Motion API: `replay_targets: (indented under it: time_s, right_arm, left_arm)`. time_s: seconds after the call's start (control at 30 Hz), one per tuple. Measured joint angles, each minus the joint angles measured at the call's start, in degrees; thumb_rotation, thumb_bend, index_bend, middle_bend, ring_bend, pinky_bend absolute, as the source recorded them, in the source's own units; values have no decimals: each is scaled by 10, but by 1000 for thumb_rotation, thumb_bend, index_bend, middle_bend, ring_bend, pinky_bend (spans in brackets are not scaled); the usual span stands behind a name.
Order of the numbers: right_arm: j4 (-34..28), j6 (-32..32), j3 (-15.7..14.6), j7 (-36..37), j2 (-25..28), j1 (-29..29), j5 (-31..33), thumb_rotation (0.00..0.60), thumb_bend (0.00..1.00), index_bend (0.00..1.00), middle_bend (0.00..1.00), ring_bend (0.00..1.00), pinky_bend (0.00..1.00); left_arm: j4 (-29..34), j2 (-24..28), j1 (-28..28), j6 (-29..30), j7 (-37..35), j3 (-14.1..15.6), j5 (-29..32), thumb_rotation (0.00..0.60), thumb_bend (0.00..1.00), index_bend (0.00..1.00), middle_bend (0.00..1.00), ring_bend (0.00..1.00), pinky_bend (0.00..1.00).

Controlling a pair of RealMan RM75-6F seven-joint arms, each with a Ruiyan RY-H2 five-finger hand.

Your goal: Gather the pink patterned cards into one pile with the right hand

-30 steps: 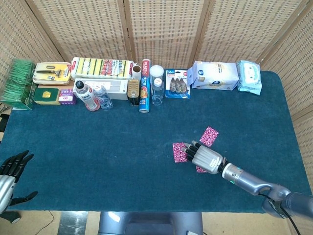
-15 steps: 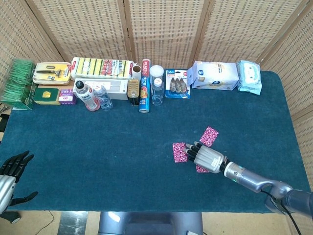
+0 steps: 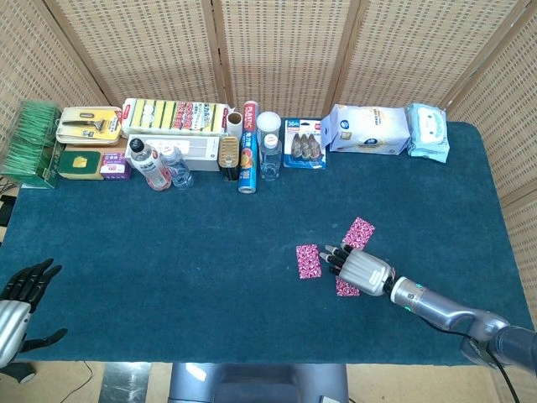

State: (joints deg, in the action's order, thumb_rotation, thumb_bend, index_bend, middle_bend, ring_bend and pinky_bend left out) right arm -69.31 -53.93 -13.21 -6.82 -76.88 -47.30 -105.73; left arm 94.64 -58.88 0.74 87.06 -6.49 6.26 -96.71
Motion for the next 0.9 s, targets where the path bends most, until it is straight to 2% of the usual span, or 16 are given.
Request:
replay_targets:
  time_s: [0.5,0.9]
  right_arm:
    - [24,-8,-1,15,-14,5,-12,600,60,233,58,66,214]
    - [34,-8,-3,22,-24,11,-14,600,108,336,63,73,230]
  left_arm:
    - [-1,1,0,2,-3,0,0,600,34,0,0,0,46]
    - [-2,1,-1,4,-8,0,-1,600,34,0,0,0,46]
